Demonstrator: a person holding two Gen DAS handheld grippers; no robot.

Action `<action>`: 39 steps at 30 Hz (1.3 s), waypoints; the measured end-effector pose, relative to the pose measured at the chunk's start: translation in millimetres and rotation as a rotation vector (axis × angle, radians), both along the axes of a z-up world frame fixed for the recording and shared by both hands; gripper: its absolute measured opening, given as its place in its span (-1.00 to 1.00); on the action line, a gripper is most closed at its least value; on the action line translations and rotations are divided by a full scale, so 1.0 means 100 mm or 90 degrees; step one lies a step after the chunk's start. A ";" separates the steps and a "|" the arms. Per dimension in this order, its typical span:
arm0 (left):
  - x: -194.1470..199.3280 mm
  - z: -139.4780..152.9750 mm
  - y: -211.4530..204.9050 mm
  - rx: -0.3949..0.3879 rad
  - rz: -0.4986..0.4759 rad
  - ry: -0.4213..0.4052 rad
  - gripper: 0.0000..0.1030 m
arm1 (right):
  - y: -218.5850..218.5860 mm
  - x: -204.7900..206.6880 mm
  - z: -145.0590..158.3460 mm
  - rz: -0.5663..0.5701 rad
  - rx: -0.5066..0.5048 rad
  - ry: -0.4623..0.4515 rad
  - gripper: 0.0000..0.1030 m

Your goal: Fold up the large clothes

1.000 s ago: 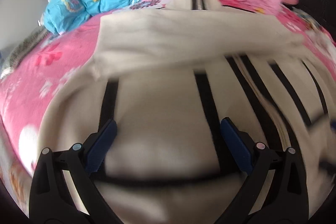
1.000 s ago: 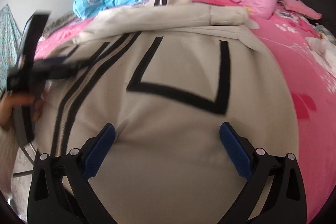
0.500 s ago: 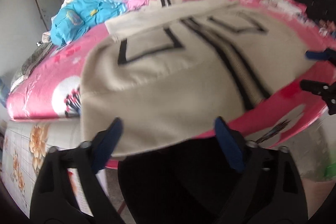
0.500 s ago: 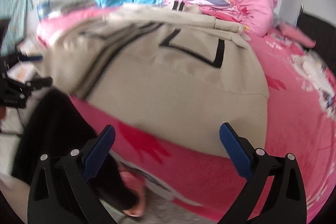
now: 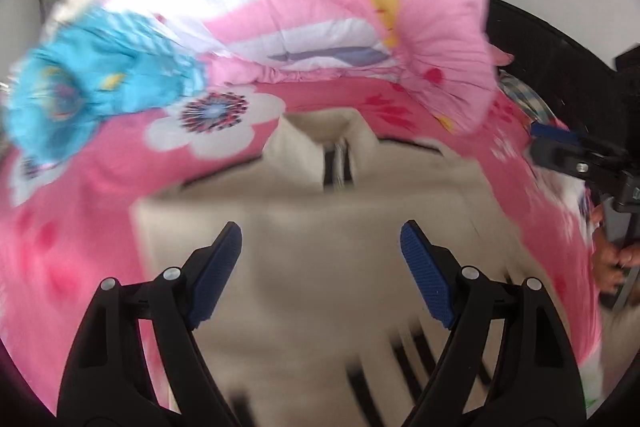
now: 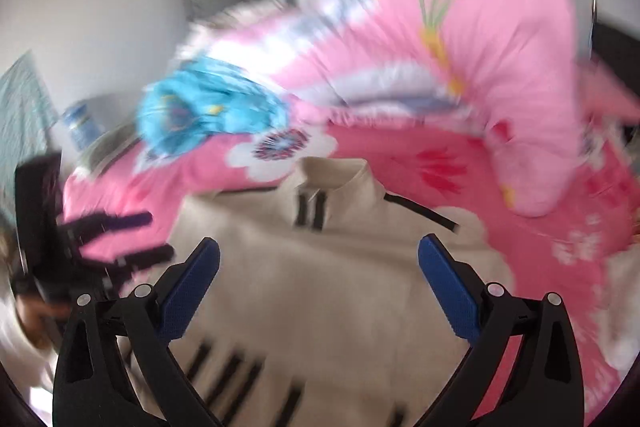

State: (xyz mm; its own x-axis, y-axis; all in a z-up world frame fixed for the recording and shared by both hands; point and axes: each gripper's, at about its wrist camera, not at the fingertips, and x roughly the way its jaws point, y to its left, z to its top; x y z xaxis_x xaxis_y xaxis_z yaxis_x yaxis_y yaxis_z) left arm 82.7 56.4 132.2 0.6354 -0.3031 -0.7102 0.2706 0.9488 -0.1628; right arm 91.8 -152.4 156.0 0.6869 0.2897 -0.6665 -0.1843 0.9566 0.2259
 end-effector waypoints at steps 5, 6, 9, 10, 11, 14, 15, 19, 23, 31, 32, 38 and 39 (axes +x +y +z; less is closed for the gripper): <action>1.58 -0.51 -0.09 0.010 -0.005 0.083 0.12 | -0.15 1.81 -0.81 -0.062 0.036 0.156 0.84; 1.75 -0.56 -0.08 -0.016 -0.005 0.078 0.12 | -0.16 1.96 -0.94 -0.069 0.035 0.174 0.74; 2.06 -0.77 -0.11 -0.064 -0.041 0.110 0.12 | -0.18 2.30 -1.35 -0.036 0.105 0.232 -0.06; 2.13 -0.85 -0.16 -0.051 -0.046 0.125 0.08 | -0.14 2.31 -1.41 -0.015 0.100 0.228 -0.48; 2.18 -0.94 -0.22 -0.019 -0.046 0.139 -0.25 | -0.04 2.26 -1.43 -0.002 0.059 0.200 -0.65; 2.05 -0.94 -0.30 0.047 -0.070 0.109 -0.84 | 0.19 1.94 -1.28 0.033 -0.012 0.095 -0.68; 1.93 -0.86 -0.27 0.056 -0.069 0.079 -0.84 | 0.21 1.89 -1.22 0.043 -0.008 0.087 -0.68; 1.32 -0.48 -0.21 0.080 -0.082 -0.005 -0.85 | 0.23 1.22 -0.82 0.112 0.001 0.002 -0.69; 0.46 -0.28 -0.16 0.079 -0.089 -0.061 -0.85 | 0.14 0.46 -0.63 0.160 0.006 -0.048 -0.69; -0.16 -0.98 -0.06 0.041 -0.054 0.009 -0.84 | 0.36 -0.20 -1.12 0.207 -0.086 0.006 -0.68; -0.14 -1.02 -0.04 0.033 -0.051 0.013 -0.84 | 0.36 -0.21 -1.20 0.207 -0.092 0.021 -0.67; -0.15 -1.12 -0.10 0.057 -0.057 0.016 -0.84 | 0.14 -0.24 -1.30 0.201 -0.029 0.122 -0.13; -0.18 -1.11 -0.11 0.062 -0.058 0.014 -0.84 | 0.11 -0.31 -1.27 0.202 -0.015 0.131 0.00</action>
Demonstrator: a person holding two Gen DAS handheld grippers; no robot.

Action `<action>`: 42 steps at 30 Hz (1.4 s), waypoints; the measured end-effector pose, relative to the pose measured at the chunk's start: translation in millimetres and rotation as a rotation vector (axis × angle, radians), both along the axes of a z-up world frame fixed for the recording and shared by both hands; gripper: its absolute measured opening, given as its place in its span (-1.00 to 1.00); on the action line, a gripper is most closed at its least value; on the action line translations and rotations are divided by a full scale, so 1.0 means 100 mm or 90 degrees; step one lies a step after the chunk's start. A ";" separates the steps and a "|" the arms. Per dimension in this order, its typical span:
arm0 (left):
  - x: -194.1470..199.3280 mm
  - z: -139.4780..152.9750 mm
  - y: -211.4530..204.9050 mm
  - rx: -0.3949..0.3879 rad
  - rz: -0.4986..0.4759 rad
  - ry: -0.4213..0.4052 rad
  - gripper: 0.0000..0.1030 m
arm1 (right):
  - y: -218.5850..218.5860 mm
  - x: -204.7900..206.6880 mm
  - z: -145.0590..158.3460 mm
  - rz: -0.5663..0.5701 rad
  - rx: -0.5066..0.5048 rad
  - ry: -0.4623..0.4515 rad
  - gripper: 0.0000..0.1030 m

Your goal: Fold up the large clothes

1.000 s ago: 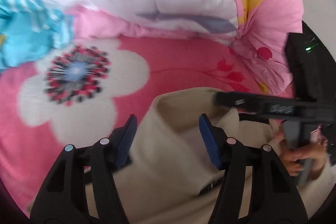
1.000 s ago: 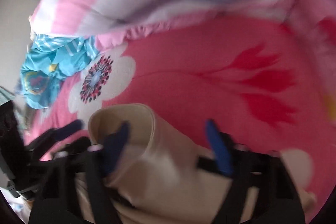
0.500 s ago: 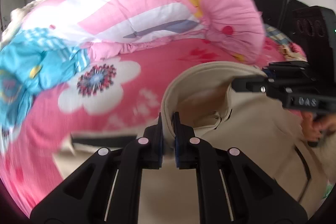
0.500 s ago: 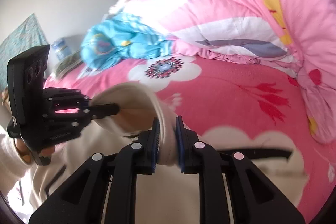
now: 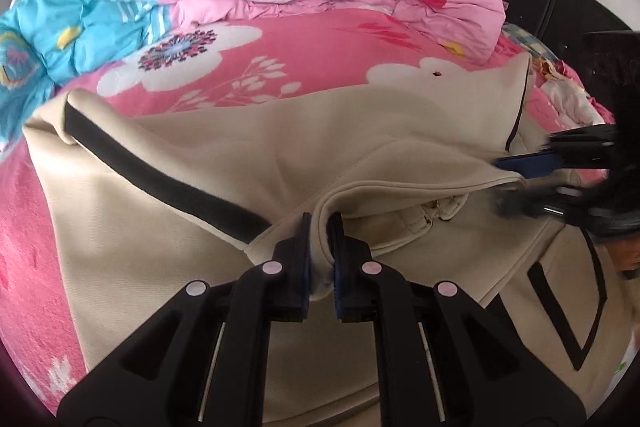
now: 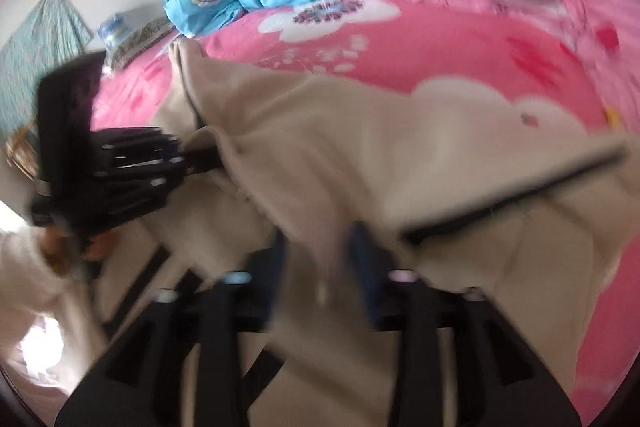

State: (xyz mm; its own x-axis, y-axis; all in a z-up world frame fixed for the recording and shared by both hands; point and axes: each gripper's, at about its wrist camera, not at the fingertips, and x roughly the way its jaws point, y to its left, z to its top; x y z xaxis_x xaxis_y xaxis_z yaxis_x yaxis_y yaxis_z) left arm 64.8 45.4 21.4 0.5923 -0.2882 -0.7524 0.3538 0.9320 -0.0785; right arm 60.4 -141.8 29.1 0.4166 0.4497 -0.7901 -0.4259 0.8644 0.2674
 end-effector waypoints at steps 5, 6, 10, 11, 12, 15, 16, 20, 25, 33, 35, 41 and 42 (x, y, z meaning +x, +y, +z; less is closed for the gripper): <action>0.02 0.03 0.01 -0.004 -0.004 0.014 -0.83 | -0.15 -0.47 0.65 0.016 0.023 -0.121 0.27; 0.02 0.03 0.01 -0.007 -0.001 0.016 -0.83 | -0.17 -0.47 0.74 -0.003 0.036 -0.147 0.37; -0.01 0.02 0.04 -0.026 0.008 0.017 -0.81 | 0.02 -0.03 0.72 -0.049 0.104 -0.154 0.42; -0.01 0.01 0.08 -0.041 0.011 0.021 -0.80 | 0.16 0.18 0.49 -0.052 0.081 -0.124 0.42; -0.02 0.01 0.11 -0.055 0.013 0.028 -0.78 | 0.23 0.32 0.31 -0.053 0.067 -0.091 0.41; -0.12 0.06 0.31 -0.097 0.006 0.084 -0.70 | 0.39 0.48 -0.28 -0.047 0.014 -0.047 0.37; -0.18 0.11 0.38 -0.104 0.006 0.086 -0.70 | 0.41 0.37 -0.27 -0.029 -0.001 -0.096 0.37; -0.40 0.59 0.53 -0.166 -0.008 0.017 -0.74 | 0.43 0.34 -0.28 -0.002 -0.007 -0.093 0.39; 0.21 0.54 0.36 -0.363 0.004 0.075 -0.77 | 0.45 0.29 -0.31 -0.002 -0.015 -0.113 0.40; 0.43 -0.51 0.66 -0.539 0.179 0.067 -0.95 | 0.45 0.27 -0.34 -0.005 -0.011 -0.128 0.41; 0.41 -0.47 0.56 -0.483 0.199 0.060 -0.95 | 0.45 0.30 -0.32 -0.016 -0.014 -0.103 0.41; 0.44 -0.46 0.48 -0.454 0.208 0.057 -0.95 | 0.31 0.06 -0.28 -0.051 0.007 -0.069 0.41; 0.45 -0.45 0.46 -0.446 0.209 0.056 -0.95 | 0.28 -0.02 -0.26 -0.058 0.011 -0.070 0.41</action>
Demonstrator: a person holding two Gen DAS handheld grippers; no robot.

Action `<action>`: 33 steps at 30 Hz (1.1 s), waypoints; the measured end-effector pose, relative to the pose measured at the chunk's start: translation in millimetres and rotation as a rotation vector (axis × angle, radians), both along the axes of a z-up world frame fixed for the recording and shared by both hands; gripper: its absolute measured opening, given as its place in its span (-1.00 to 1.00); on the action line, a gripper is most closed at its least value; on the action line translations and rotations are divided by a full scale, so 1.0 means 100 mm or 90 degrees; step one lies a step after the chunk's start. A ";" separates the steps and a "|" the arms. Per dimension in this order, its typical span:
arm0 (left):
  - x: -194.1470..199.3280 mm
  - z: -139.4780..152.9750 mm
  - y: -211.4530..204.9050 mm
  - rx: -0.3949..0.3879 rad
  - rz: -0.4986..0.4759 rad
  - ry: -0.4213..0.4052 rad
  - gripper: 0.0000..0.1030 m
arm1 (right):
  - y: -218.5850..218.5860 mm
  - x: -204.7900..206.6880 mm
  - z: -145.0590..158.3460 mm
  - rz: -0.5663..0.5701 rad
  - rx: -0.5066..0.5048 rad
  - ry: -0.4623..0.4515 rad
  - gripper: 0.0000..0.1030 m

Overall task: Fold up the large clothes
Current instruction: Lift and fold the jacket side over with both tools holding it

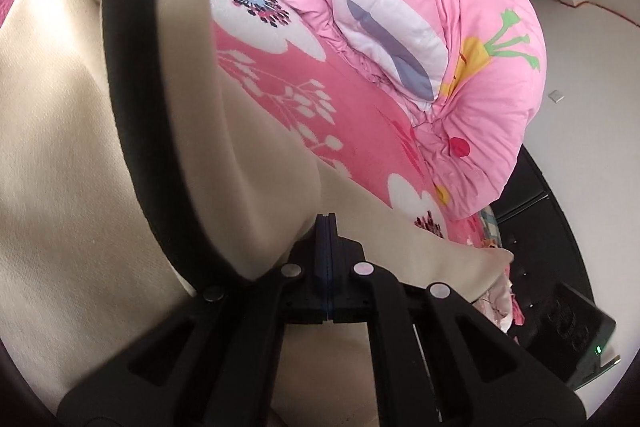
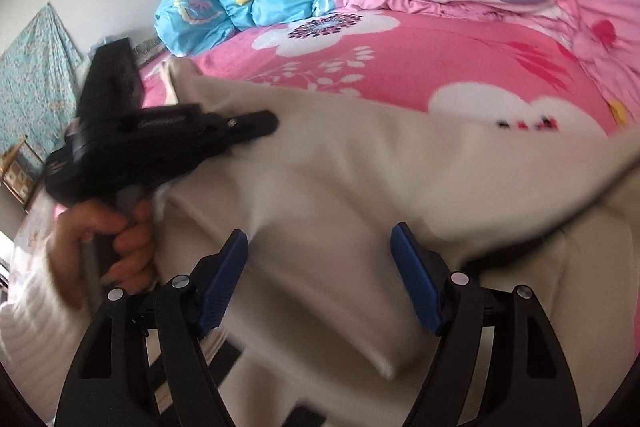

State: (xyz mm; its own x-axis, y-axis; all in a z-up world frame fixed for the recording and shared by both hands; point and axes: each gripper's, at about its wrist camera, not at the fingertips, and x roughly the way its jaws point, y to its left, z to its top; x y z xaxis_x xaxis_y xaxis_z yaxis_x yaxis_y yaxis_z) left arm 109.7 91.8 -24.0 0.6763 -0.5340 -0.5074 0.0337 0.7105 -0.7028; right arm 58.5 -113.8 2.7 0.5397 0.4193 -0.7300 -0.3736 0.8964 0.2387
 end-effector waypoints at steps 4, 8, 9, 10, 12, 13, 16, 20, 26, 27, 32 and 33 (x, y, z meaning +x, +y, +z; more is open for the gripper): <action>0.06 -0.01 0.04 0.008 -0.001 0.004 -0.95 | -0.21 -0.44 0.10 -0.043 0.073 -0.035 0.40; 0.12 0.01 0.02 0.013 0.000 0.004 -0.95 | -0.46 -0.66 0.35 -0.112 0.168 -0.084 0.40; 0.09 0.01 0.05 0.010 -0.001 0.003 -0.95 | -0.49 -0.62 0.44 -0.125 0.175 -0.089 0.40; 0.06 0.00 0.07 0.010 -0.001 0.003 -0.95 | -0.50 -0.58 0.50 -0.133 0.173 -0.091 0.38; 0.06 0.00 0.07 0.011 -0.001 0.004 -0.95 | -0.50 -0.38 0.69 -0.155 0.169 -0.091 0.25; 0.04 -0.01 0.09 0.008 -0.001 0.001 -0.95 | -0.47 -0.27 0.76 -0.151 0.171 -0.095 0.22; 0.00 -0.03 0.10 0.003 -0.002 -0.011 -0.95 | -0.31 0.00 0.82 -0.140 0.162 -0.101 0.21; -0.01 -0.02 0.08 0.009 -0.001 -0.006 -0.95 | -0.16 0.58 0.36 -0.165 0.207 0.001 0.15; -0.01 -0.04 0.19 -0.046 -0.027 0.006 -0.95 | -0.79 0.61 -0.17 -0.332 0.310 0.039 -1.00; 0.00 -0.07 0.25 -0.075 -0.028 0.009 -0.95 | -0.96 0.56 -0.17 -0.380 0.315 0.031 -1.00; -0.16 -0.08 0.46 -0.107 0.052 -0.014 -0.95 | -1.29 0.26 -0.20 -0.555 0.324 -0.015 -1.00; -0.19 -0.08 0.50 -0.101 0.069 -0.014 -0.95 | -1.25 0.25 -0.18 -0.560 0.301 -0.019 -1.00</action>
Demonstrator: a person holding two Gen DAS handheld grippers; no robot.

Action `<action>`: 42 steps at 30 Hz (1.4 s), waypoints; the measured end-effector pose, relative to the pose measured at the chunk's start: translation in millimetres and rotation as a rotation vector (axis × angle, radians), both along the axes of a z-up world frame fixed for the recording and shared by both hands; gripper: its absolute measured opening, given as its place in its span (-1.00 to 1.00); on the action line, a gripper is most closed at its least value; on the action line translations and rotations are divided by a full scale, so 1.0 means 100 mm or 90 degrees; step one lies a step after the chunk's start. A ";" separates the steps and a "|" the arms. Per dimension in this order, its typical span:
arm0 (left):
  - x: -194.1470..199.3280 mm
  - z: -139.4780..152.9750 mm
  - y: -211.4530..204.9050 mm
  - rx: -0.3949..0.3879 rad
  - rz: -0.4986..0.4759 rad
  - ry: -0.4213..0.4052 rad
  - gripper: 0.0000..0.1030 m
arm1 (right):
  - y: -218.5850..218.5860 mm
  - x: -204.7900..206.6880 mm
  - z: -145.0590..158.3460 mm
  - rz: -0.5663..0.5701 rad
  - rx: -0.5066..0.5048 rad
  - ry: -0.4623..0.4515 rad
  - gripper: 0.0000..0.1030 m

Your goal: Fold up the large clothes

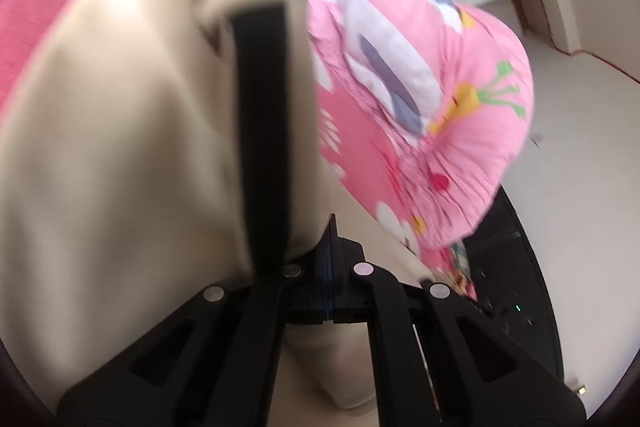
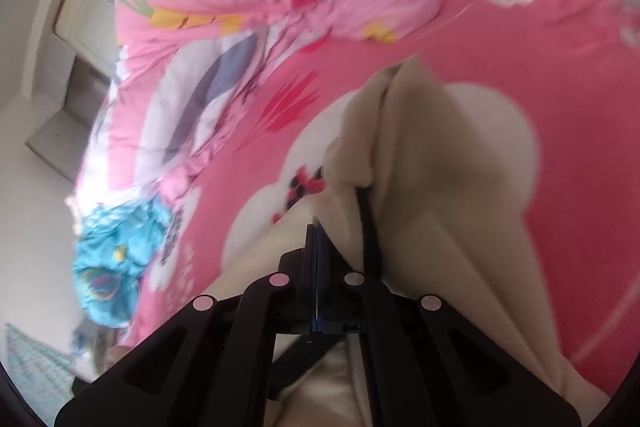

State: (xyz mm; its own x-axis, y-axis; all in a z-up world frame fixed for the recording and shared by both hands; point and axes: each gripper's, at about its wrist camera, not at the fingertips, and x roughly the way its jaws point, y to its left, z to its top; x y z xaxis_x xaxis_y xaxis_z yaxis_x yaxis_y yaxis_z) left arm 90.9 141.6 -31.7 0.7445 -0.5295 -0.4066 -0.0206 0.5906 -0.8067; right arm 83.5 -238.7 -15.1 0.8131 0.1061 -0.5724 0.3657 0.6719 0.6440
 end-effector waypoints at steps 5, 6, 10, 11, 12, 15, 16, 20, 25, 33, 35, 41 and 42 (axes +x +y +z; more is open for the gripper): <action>-0.11 0.03 0.10 0.025 0.101 -0.010 -0.95 | 0.15 0.03 0.02 0.005 -0.062 0.019 -1.00; -0.15 0.06 0.10 0.047 0.129 -0.016 -0.95 | 0.17 0.04 0.02 0.007 -0.069 0.019 -1.00; -0.20 0.20 0.13 0.087 0.205 0.002 -0.96 | 0.10 0.05 0.00 0.008 -0.079 0.018 -1.00; -0.23 0.25 0.16 0.104 0.232 0.014 -0.96 | 0.09 0.03 0.00 0.008 -0.079 0.013 -1.00; -0.21 0.25 0.21 0.101 0.227 0.032 -0.96 | 0.10 0.01 0.00 0.009 -0.081 0.006 -1.00; -0.21 0.32 0.36 0.028 0.213 0.081 -0.96 | 0.11 -0.04 -0.01 0.027 -0.070 -0.026 -0.88; -0.21 0.40 0.36 0.025 0.212 0.078 -0.97 | 0.12 -0.05 0.00 0.031 -0.069 -0.034 -0.84; -0.10 1.00 0.06 0.184 0.142 -0.037 -0.96 | 0.15 -0.11 0.04 0.074 -0.041 -0.104 0.05; 0.38 0.71 -0.13 0.394 0.066 0.072 -0.93 | 0.25 -0.14 0.12 0.182 0.007 -0.185 0.40; 0.34 0.40 0.04 0.368 0.033 0.105 -0.95 | 0.76 0.15 0.20 0.296 -0.169 -0.025 0.40; 0.30 0.46 0.00 0.393 0.031 0.107 -0.95 | 0.96 0.18 0.21 0.318 -0.270 0.021 0.40; 0.02 0.83 -0.47 0.377 -0.069 0.019 -0.87 | 1.02 0.19 0.17 0.334 -0.307 0.043 0.43; 0.01 0.81 -0.55 0.377 -0.099 0.013 -0.81 | 1.02 0.18 0.16 0.337 -0.309 0.043 0.43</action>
State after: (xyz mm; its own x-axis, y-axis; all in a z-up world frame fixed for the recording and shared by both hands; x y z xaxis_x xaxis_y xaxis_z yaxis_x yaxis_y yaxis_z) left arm 92.3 86.1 49.4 0.6658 -0.3111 -0.6781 0.0897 0.9357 -0.3412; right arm 101.8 -136.8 1.4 0.6842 0.1970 -0.7022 -0.0602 0.9748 0.2148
